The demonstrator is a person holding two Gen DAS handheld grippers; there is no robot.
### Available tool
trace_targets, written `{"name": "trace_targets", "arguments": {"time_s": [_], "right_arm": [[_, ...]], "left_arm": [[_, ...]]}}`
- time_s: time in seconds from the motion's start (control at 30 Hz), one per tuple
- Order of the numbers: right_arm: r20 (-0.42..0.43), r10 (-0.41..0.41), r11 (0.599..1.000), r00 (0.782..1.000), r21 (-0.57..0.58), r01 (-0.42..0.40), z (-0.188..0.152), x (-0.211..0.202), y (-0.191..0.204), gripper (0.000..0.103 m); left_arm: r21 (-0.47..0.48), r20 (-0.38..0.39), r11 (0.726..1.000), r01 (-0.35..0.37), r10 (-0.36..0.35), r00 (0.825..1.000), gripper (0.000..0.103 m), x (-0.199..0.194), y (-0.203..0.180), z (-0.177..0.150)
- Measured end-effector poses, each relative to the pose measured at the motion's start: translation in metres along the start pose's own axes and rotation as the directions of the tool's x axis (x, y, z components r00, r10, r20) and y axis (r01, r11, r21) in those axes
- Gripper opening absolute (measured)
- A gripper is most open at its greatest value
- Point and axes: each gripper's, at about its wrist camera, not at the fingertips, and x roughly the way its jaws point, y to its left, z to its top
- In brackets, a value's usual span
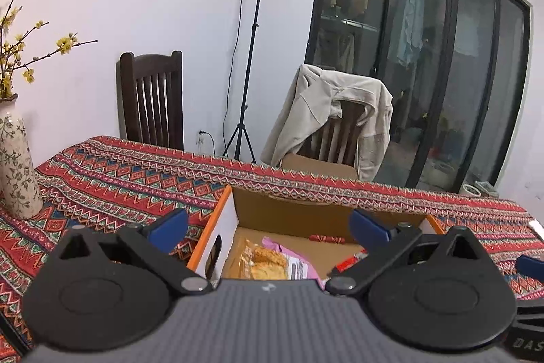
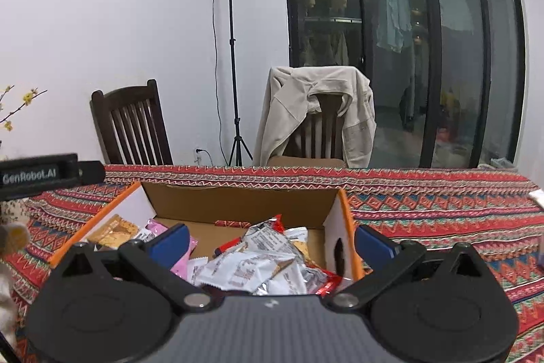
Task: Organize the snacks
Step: 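Return both tools to the packets beside the box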
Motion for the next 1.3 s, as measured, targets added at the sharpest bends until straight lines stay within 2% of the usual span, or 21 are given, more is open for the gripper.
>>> {"name": "trace_targets", "arguments": {"time_s": [0.3, 0.43, 0.57, 0.8, 1.0, 1.13, 1.23, 1.3], "right_arm": [[-0.050, -0.013, 0.999, 0.999, -0.045, 0.010, -0.025, -0.035, -0.019, 0.103], [-0.084, -0.036, 0.996, 0.996, -0.090, 0.029, -0.045, -0.040, -0.026, 0.103], [-0.130, -0.060, 0.994, 0.990, -0.103, 0.047, -0.068, -0.035, -0.036, 0.103], [-0.176, -0.024, 1.000, 0.984, 0.003, 0.025, -0.094, -0.027, -0.056, 0.103], [-0.179, -0.025, 0.999, 0.984, 0.035, 0.032, -0.097, -0.027, -0.062, 0.103], [-0.182, -0.027, 0.998, 0.983, 0.043, 0.035, -0.097, -0.029, -0.064, 0.103], [-0.209, -0.040, 0.998, 0.977, 0.032, 0.048, -0.099, -0.025, -0.063, 0.103], [-0.219, -0.045, 0.998, 0.975, 0.029, 0.053, -0.100, -0.024, -0.063, 0.103]], "left_arm": [[0.047, -0.097, 0.999, 0.014, -0.009, 0.995, 0.103, -0.017, -0.001, -0.021], [0.070, -0.162, 0.998, 0.009, 0.002, 0.987, 0.103, -0.021, -0.002, -0.035], [0.108, -0.220, 0.994, -0.021, 0.044, 0.975, 0.103, -0.023, -0.005, -0.055], [0.109, -0.325, 0.993, -0.041, 0.075, 0.943, 0.103, -0.022, -0.007, -0.085], [0.103, -0.421, 0.992, -0.067, 0.104, 0.901, 0.103, -0.008, -0.013, -0.106], [0.093, -0.450, 0.991, -0.100, 0.132, 0.883, 0.103, -0.001, -0.019, -0.117], [0.086, -0.446, 0.989, -0.121, 0.147, 0.883, 0.103, 0.002, -0.023, -0.119], [0.105, -0.459, 0.983, -0.148, 0.180, 0.870, 0.103, 0.007, -0.024, -0.122]]}}
